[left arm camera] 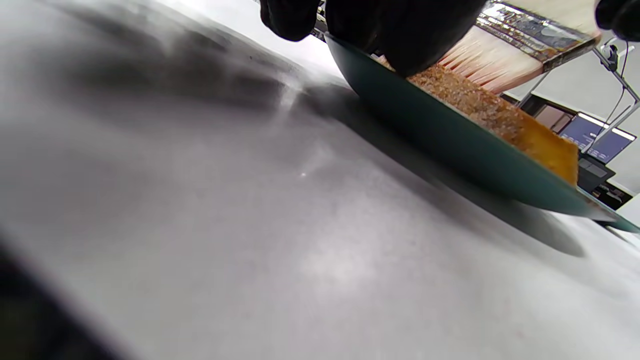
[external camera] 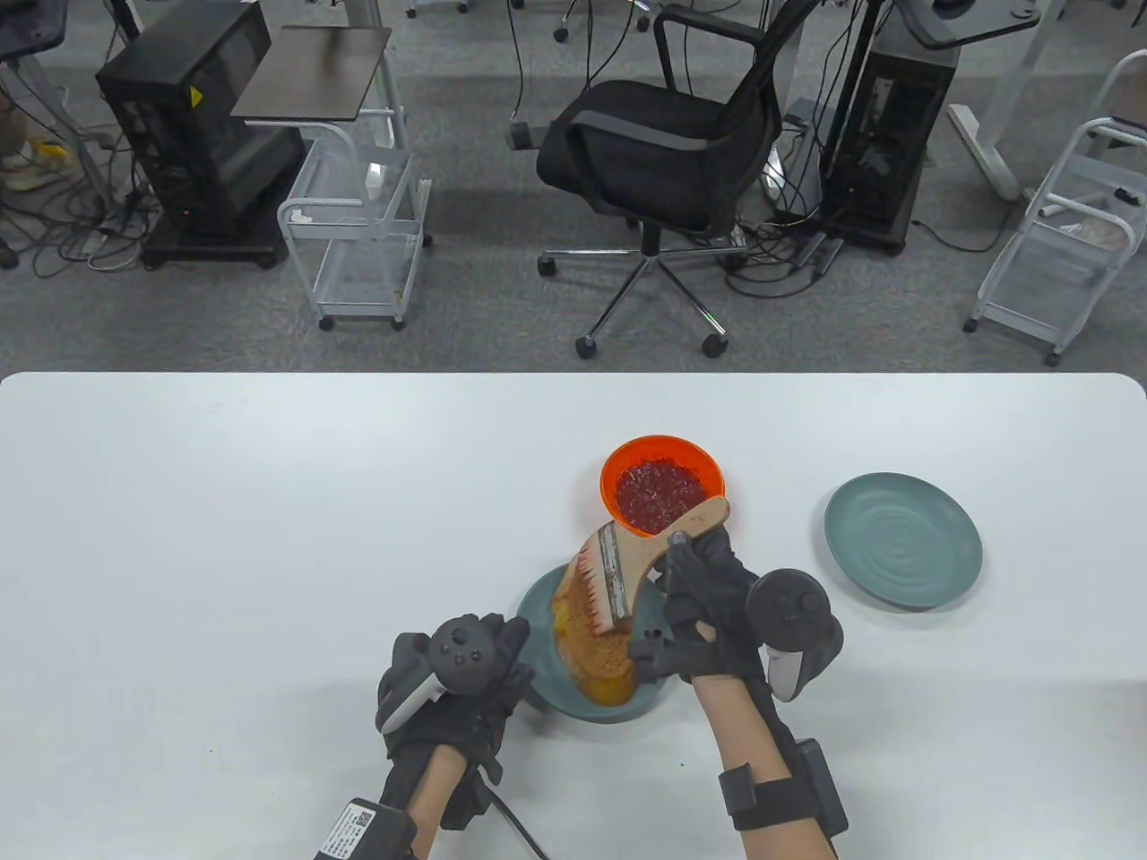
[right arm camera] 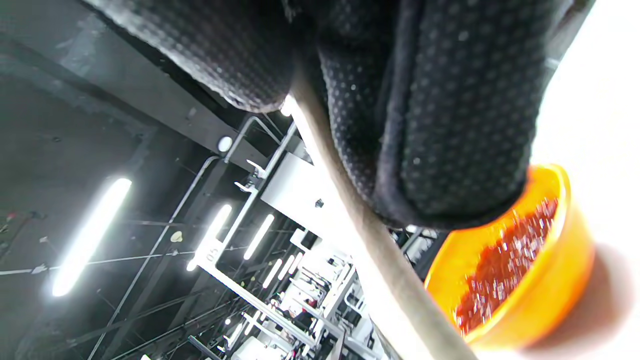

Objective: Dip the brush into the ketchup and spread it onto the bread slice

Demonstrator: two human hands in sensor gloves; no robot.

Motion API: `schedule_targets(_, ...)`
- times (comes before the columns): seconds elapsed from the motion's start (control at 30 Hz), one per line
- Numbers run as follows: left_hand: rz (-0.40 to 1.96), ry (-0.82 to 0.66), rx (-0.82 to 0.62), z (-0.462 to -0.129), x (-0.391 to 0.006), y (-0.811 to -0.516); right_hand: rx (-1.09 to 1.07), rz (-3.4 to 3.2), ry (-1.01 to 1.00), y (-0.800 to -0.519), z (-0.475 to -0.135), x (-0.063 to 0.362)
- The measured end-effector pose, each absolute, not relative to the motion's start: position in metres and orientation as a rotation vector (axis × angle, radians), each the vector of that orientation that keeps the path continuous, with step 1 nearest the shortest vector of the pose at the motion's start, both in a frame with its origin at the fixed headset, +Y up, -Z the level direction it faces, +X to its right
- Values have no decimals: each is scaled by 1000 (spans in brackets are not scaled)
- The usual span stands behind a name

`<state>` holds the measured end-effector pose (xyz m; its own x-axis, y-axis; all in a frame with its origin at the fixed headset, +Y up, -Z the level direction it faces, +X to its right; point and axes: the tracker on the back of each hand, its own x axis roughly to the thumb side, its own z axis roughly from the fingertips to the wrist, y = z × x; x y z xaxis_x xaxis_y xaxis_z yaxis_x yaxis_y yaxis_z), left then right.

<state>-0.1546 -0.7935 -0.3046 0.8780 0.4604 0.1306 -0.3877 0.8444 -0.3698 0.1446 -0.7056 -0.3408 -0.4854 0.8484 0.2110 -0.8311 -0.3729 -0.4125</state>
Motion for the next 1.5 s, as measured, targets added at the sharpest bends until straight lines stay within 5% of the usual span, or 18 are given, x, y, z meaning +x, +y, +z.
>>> schedule_targets(0.2,462,-216,-388,-303,-154,-796,25,2058,-714,-691,-331,150)
schedule_targets(0.47,461,-216,-399,-303,-154,-796,-20,1925,-465,-713,-336,136)
schedule_targets(0.73,456,-219,-409,-302,-154,-796,45,2058,-757,-697,-330,150)
schedule_targets(0.9,447,-220,-408,-301,-153,-796,92,1942,-491,-703,-332,127)
schedule_targets(1.23,460,-221,-416,-301,-154,-797,12,2024,-624,-700,-336,158)
schedule_targets(1.5,454,-221,-423,-299,-154,-797,25,1820,-359,-720,-340,128)
